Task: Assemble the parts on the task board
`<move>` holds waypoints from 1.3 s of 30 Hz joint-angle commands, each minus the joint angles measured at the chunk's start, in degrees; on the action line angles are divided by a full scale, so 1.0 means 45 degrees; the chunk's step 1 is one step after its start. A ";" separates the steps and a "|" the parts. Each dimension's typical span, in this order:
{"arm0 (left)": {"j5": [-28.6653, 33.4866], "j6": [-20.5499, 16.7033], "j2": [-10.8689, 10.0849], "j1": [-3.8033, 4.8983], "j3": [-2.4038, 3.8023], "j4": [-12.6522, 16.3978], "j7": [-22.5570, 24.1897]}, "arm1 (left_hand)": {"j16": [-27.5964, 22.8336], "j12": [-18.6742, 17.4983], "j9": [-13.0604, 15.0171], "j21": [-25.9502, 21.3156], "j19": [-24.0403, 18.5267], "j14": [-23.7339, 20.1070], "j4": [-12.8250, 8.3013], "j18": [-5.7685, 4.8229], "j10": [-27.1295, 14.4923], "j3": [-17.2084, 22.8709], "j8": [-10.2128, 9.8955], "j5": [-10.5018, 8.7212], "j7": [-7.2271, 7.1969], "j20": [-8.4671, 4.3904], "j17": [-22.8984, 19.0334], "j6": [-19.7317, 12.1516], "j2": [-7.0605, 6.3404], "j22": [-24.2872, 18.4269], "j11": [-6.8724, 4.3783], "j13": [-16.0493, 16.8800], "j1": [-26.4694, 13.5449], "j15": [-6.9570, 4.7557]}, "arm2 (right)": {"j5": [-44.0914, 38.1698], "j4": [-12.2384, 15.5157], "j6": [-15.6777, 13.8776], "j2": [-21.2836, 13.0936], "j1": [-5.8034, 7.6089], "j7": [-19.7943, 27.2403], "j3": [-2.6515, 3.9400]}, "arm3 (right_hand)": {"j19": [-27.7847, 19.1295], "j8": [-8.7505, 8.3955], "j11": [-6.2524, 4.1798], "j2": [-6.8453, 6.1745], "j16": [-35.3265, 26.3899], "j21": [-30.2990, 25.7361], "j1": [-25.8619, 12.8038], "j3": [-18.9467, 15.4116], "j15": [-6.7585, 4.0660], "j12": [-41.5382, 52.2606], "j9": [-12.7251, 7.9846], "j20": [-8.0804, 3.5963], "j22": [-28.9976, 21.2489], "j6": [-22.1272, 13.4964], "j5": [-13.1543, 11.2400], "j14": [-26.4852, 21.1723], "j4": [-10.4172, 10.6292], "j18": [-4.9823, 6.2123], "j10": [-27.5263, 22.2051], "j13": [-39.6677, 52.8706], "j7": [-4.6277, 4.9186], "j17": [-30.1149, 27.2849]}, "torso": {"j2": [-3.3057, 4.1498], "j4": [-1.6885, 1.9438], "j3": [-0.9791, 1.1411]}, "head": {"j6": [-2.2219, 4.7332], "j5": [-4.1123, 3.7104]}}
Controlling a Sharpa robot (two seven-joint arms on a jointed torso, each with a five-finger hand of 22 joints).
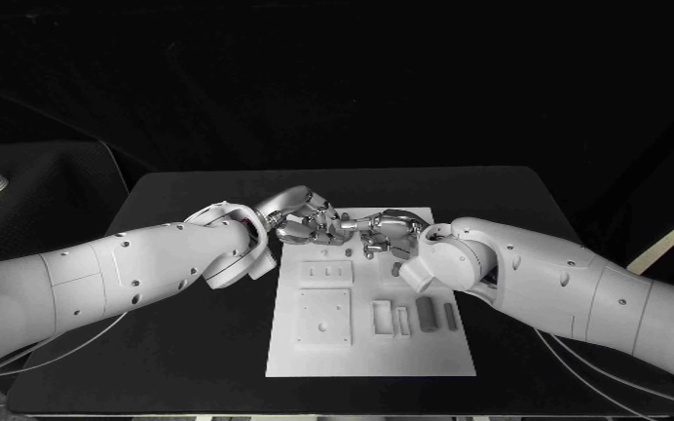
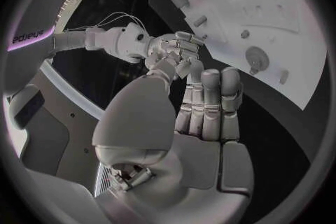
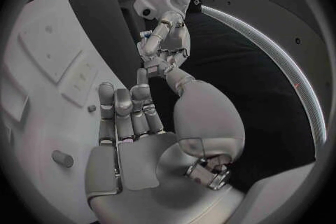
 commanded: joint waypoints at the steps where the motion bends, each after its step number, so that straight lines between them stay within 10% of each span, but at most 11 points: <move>1: 0.0152 0.0416 0.0029 0.0004 0.0011 0.0031 0.0139 | 0.0082 0.0075 0.0027 0.0114 -0.0089 -0.0147 0.0017 0.0085 -0.0080 0.0275 0.0103 -0.0020 -0.0084 -0.0006 0.0062 0.0037 0.0070 0.0035 -0.0022 -0.0001 0.0290 -0.0002 | -0.0108 0.0022 0.0249 0.0009 -0.0009 0.0033 0.0006 | -0.0030 0.0085 0.0023 0.0370 -0.0007 0.1322 0.0529 0.0689 -0.0089 -0.0029 0.0446 0.0049 -0.0014 0.0078 0.0038 0.0027 -0.0624 0.0133 0.0008 -0.0020 0.0013 -0.0013 | 0.0004 0.0000 0.0002 | -0.0007 0.0010; 39: -0.0382 0.0577 0.0085 0.0006 0.0011 0.0017 0.0004 | 0.0337 0.0234 0.0236 0.0451 -0.0112 -0.0106 0.0583 0.0041 0.0100 0.1324 0.0537 -0.0025 0.0183 -0.0027 0.0337 0.0954 0.0562 0.0175 -0.0075 -0.0020 0.0367 -0.0025 | -0.0139 0.0022 0.0268 0.0031 -0.0007 -0.0015 0.0005 | -0.0043 0.0076 0.0027 0.0384 -0.0016 0.1316 0.0528 0.0721 -0.0086 -0.0039 0.0453 0.0054 -0.0018 0.0057 0.0037 0.0010 -0.0619 0.0127 -0.0003 -0.0027 0.0016 -0.0017 | 0.0003 0.0001 -0.0001 | -0.0050 0.0009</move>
